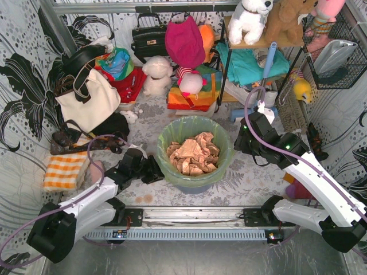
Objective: Tie the trash bag
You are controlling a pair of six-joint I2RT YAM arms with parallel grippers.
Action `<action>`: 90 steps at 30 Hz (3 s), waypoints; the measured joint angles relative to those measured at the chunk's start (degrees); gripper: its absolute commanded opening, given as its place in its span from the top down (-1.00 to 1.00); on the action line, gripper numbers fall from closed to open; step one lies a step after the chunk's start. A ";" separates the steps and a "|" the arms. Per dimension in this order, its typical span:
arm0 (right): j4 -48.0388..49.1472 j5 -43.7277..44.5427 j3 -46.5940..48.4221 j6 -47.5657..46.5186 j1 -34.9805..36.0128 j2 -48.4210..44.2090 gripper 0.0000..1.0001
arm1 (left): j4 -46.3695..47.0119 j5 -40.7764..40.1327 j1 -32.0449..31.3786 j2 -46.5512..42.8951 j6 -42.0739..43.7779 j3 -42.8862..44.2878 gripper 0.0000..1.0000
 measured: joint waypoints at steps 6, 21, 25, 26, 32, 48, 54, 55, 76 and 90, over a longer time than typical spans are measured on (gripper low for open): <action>0.00 0.00 0.00 0.04 0.00 -0.02 0.12 | 0.11 0.02 0.00 0.24 0.13 -0.04 0.41; 0.07 0.02 -0.28 0.87 0.00 -0.98 0.16 | -3.17 -0.31 0.00 -3.43 0.46 1.25 0.99; 0.20 0.02 -1.44 1.09 0.00 -1.16 0.13 | -5.92 -0.83 0.00 -4.81 1.05 3.96 1.00; 0.28 0.02 -1.81 1.09 0.00 -1.16 0.11 | -6.19 -0.98 0.00 -5.05 1.27 4.57 1.00; 4.50 -3.96 -7.17 1.07 -2.23 -2.03 0.09 | -9.03 -1.66 0.00 -5.03 2.56 7.76 1.00; 18.88 -19.82 -19.63 1.49 -9.94 -2.73 0.33 | -11.87 -2.08 0.00 -4.74 3.19 9.16 1.00; 20.85 -21.92 -22.64 1.95 -11.34 -3.48 0.45 | -12.04 -2.23 0.00 -4.76 3.19 9.38 1.00; 21.03 -22.01 -22.82 1.97 -11.34 -3.63 0.45 | -12.07 -2.25 0.00 -4.76 3.19 9.38 1.00; 26.71 -26.77 -27.19 5.97 -11.72 -9.01 1.00 | -14.71 -2.89 0.00 -6.45 3.23 10.91 1.00; 23.26 -27.10 -25.20 5.81 -11.72 -16.96 1.00 | -30.47 -1.84 0.00 -12.11 5.84 25.53 1.00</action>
